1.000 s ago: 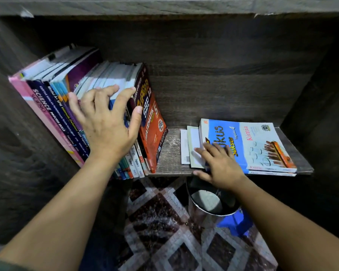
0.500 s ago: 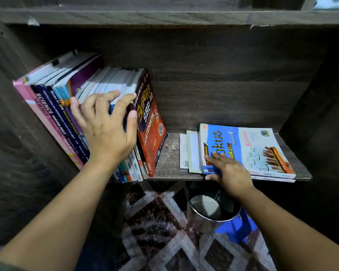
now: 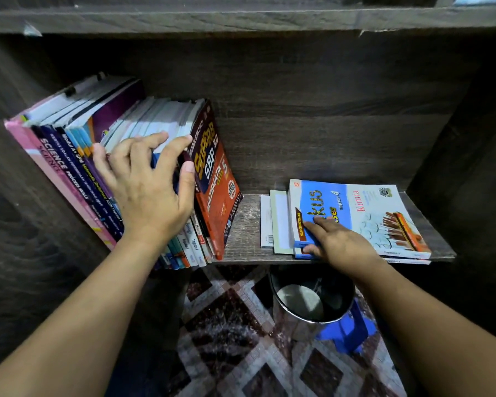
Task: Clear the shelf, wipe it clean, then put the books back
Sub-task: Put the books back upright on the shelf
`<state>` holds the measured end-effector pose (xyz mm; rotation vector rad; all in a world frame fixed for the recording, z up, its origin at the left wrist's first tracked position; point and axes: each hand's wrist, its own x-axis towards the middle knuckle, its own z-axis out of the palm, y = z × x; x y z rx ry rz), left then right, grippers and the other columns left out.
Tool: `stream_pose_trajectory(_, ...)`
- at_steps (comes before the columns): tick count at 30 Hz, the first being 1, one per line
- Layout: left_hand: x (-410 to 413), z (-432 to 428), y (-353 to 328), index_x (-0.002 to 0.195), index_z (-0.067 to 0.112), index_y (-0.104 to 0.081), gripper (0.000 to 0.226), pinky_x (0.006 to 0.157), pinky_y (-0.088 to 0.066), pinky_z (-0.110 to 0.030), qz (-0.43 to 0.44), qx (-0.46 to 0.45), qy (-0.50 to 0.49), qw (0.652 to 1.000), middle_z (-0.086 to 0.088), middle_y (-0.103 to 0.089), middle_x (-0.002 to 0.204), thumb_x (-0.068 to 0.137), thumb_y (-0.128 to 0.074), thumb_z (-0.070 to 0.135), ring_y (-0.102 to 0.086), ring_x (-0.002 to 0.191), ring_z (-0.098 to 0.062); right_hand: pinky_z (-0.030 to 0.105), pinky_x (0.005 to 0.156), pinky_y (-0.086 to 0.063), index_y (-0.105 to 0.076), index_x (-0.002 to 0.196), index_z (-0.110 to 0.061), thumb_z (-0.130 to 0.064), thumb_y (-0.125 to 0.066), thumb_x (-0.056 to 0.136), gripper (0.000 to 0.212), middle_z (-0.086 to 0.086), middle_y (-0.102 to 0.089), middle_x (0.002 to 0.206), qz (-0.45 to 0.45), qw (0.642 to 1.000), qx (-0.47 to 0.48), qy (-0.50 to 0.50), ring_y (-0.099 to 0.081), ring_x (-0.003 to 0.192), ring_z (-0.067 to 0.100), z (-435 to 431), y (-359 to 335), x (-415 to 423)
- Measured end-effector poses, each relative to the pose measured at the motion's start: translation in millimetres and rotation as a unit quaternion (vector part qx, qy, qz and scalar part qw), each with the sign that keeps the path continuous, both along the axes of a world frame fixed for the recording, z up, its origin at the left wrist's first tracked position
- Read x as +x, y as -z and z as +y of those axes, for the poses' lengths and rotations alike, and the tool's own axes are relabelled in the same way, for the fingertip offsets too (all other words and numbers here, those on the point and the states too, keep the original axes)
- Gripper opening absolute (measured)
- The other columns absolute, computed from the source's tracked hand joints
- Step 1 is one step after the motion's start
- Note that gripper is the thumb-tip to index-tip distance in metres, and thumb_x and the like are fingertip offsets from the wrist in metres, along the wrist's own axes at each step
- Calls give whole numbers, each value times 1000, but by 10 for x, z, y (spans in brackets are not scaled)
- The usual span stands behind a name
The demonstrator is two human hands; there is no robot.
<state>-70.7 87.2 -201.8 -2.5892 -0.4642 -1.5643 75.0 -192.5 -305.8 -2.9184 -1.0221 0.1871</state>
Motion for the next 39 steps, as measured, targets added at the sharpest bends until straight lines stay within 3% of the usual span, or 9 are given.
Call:
stream_pose_trajectory(7,-26,11,-12,125,28,-60,34,114,-10,-57,23,-1,-6,1000,-4,-55,121,97,-46,41,-41,119,-28,43,101,-43,-47,141,-17,-5,-57,88,55,11,-54,139,-147,983,103,27,-55,121,33,35,37,18)
stream_pose_trajectory(11,-26,-4,-40,124,23,-60,36,110,-17,-52,1,-17,3,1000,-2,-60,116,95,-42,34,-45,113,-25,36,61,-54,-63,122,-5,8,-64,66,58,18,-70,105,-281,917,281,37,-68,78,36,190,-278,-12)
stream_pose_trajectory(13,-25,10,-85,118,18,-63,34,102,-24,-43,-23,-33,14,999,0,-65,109,94,-42,29,-47,104,-20,33,70,-48,-63,124,-3,2,-54,68,57,17,-70,111,-323,879,350,3,-65,87,32,304,-477,-109)
stream_pose_trajectory(19,-70,139,-119,109,13,-67,30,89,-31,-37,-34,0,46,998,-3,-67,112,92,-44,21,-56,98,-22,8,106,-29,-54,136,-10,10,-56,76,63,1,-58,133,-163,824,542,-26,-49,121,5,875,-850,-429)
stream_pose_trajectory(27,-100,167,-96,114,12,-66,32,94,-33,-39,-12,10,50,999,-5,-65,114,92,-44,21,-55,103,-23,35,95,-49,-61,123,-8,-12,-58,94,29,2,-68,111,-16,707,706,46,-63,101,12,1634,-813,-672)
stream_pose_trajectory(31,-100,152,-100,113,12,-66,32,94,-32,-39,-16,12,49,999,-4,-65,114,93,-43,21,-55,104,-22,43,95,-48,-56,127,-13,-27,-53,98,32,0,-66,114,51,734,677,16,-61,106,14,1775,-723,-710)
stream_pose_trajectory(34,-100,154,-99,114,12,-66,32,94,-32,-38,-17,19,50,998,-4,-65,114,93,-43,21,-55,103,-22,40,114,-33,-32,149,-22,-41,-44,99,55,-6,-46,146,196,771,598,-98,-41,135,8,1762,-711,-681)
stream_pose_trajectory(37,-98,162,-99,114,11,-66,33,93,-32,-38,-15,16,51,998,-4,-65,113,93,-43,22,-55,103,-22,41,122,-15,2,155,-34,-53,-44,95,78,-16,-9,162,244,844,450,-163,-8,147,1,1609,-597,-594)
stream_pose_trajectory(39,-102,167,-102,114,11,-66,33,94,-31,-38,-14,15,51,999,-4,-65,113,93,-43,23,-54,104,-22,37,117,-26,14,151,-40,-47,-51,95,87,-10,-18,161,198,909,324,-175,-23,146,10,1424,-567,-557)
